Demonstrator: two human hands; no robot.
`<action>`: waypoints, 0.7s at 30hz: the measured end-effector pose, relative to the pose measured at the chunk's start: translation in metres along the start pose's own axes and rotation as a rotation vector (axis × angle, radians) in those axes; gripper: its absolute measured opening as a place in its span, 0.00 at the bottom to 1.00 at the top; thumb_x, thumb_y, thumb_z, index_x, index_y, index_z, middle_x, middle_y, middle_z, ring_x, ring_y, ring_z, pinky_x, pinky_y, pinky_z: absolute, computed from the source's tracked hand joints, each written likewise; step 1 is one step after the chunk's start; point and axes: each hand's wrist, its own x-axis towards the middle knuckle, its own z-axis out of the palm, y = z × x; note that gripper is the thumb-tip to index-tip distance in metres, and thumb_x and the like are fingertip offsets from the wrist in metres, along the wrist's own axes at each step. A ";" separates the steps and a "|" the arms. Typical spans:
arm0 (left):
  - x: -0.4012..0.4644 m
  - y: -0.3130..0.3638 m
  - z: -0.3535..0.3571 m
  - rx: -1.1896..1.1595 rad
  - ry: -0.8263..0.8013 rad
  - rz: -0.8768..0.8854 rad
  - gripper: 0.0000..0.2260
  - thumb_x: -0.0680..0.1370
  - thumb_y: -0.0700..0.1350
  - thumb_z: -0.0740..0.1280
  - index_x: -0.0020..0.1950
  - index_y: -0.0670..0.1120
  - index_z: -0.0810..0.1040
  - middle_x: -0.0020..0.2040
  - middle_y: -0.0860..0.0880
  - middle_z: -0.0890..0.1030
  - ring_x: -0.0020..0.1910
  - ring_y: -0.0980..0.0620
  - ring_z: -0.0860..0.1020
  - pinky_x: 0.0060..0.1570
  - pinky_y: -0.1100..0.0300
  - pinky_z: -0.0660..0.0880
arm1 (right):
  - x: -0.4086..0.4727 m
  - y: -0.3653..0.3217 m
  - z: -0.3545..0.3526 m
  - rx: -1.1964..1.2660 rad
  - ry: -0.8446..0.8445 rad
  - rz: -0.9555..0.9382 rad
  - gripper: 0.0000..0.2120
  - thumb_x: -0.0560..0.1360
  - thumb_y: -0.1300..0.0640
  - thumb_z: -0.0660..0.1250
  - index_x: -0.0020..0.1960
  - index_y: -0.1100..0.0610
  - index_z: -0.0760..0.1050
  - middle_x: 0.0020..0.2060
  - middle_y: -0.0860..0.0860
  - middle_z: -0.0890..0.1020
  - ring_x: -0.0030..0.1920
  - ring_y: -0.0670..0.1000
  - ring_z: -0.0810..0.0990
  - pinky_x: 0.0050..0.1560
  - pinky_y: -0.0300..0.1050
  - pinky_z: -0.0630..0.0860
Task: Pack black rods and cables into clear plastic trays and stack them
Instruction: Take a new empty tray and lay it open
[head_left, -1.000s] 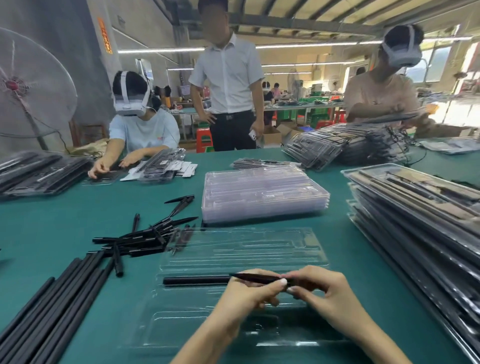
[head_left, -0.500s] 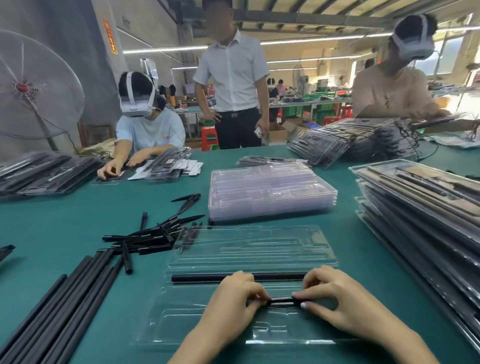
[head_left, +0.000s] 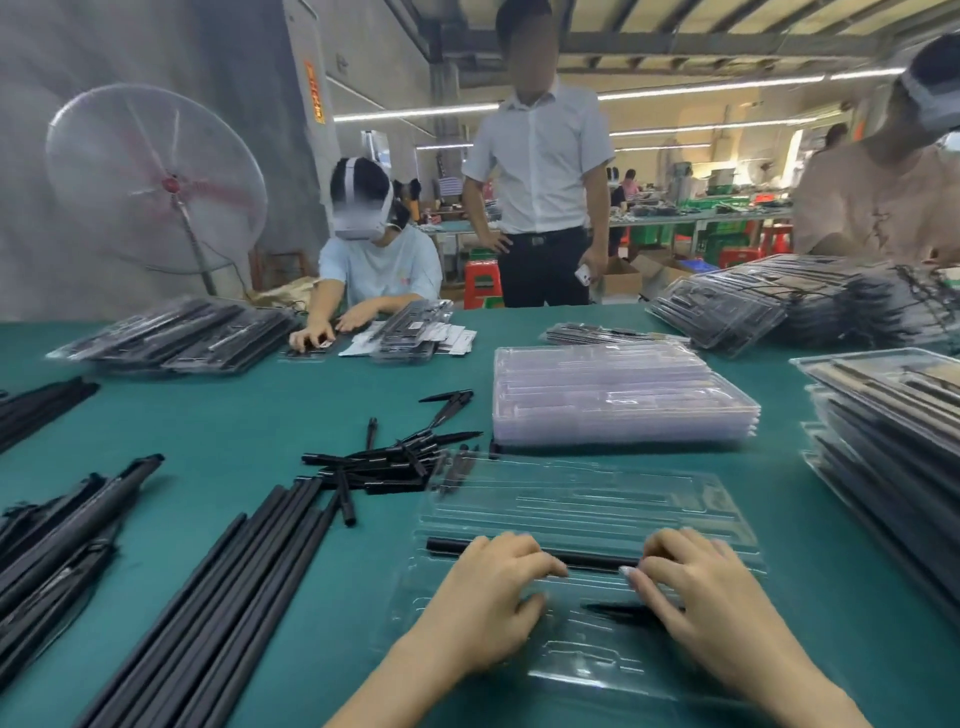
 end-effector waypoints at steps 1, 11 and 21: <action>-0.007 -0.010 -0.009 -0.027 0.036 -0.031 0.14 0.79 0.44 0.62 0.64 0.53 0.76 0.58 0.55 0.76 0.59 0.58 0.70 0.57 0.65 0.61 | 0.007 -0.010 0.006 0.036 -0.013 -0.015 0.08 0.75 0.49 0.69 0.38 0.50 0.81 0.38 0.42 0.77 0.39 0.47 0.78 0.40 0.44 0.74; -0.109 -0.129 -0.097 0.025 0.426 -0.517 0.15 0.72 0.36 0.69 0.58 0.47 0.80 0.56 0.52 0.80 0.58 0.53 0.76 0.62 0.53 0.70 | 0.088 -0.177 0.081 0.346 -0.365 -0.335 0.17 0.81 0.46 0.55 0.65 0.50 0.73 0.63 0.47 0.72 0.65 0.47 0.69 0.65 0.41 0.64; -0.290 -0.241 -0.181 0.416 0.256 -1.457 0.46 0.70 0.73 0.49 0.79 0.46 0.45 0.78 0.39 0.46 0.77 0.42 0.40 0.72 0.40 0.39 | 0.103 -0.371 0.109 1.164 -0.772 -0.007 0.25 0.81 0.48 0.58 0.76 0.52 0.59 0.71 0.48 0.68 0.67 0.46 0.70 0.62 0.32 0.64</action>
